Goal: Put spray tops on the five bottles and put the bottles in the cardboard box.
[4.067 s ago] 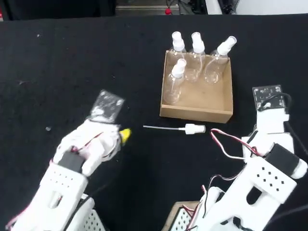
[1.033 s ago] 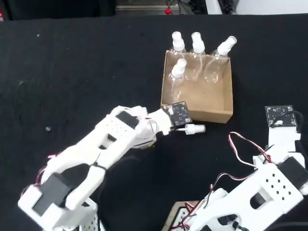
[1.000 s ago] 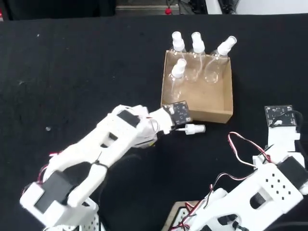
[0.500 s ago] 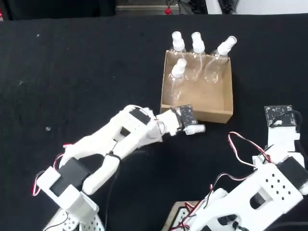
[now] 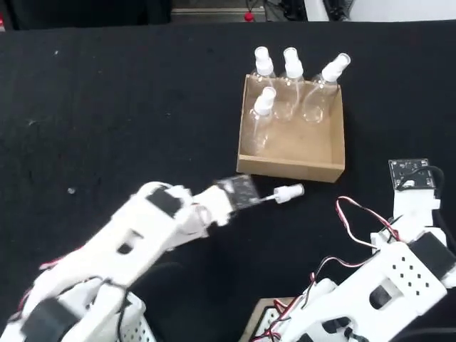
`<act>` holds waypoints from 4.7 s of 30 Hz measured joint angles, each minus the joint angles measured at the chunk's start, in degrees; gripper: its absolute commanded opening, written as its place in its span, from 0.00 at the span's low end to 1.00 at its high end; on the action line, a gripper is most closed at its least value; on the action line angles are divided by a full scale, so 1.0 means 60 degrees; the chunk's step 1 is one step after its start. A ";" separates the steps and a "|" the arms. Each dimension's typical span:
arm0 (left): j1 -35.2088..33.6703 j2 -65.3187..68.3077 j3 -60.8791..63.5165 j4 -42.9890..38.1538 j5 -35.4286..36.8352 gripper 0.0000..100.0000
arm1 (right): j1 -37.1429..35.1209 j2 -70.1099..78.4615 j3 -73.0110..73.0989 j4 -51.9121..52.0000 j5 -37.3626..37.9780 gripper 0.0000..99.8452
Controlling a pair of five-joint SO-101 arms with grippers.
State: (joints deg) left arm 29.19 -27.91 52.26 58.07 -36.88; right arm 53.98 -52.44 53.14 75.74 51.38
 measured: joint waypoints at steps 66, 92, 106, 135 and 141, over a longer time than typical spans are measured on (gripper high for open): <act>0.2183 0.8703 -0.7985 -0.3223 0.3531 0.25 | 0.2520 0.5832 -0.5407 -0.1495 0.0000 0.01; 0.1480 0.6462 -0.6447 0.1832 0.3590 0.03 | 0.2447 0.5919 -0.4952 -0.1568 0.0000 0.01; -0.7223 0.0938 -0.2930 0.1568 0.1641 0.03 | -0.0440 0.5875 -0.4718 -0.0352 -0.0923 0.01; -1.1619 0.6930 -0.7209 0.2828 -0.0513 0.27 | -0.4571 -0.0088 -0.1172 0.0513 -0.3282 0.01; -1.1590 0.8396 -0.9641 0.4615 -0.1421 0.27 | -0.4571 -0.0088 -0.1172 0.0513 -0.3282 0.01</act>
State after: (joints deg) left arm -40.35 22.46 -5.58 85.76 -45.41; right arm 26.55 -52.97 46.11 78.81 31.69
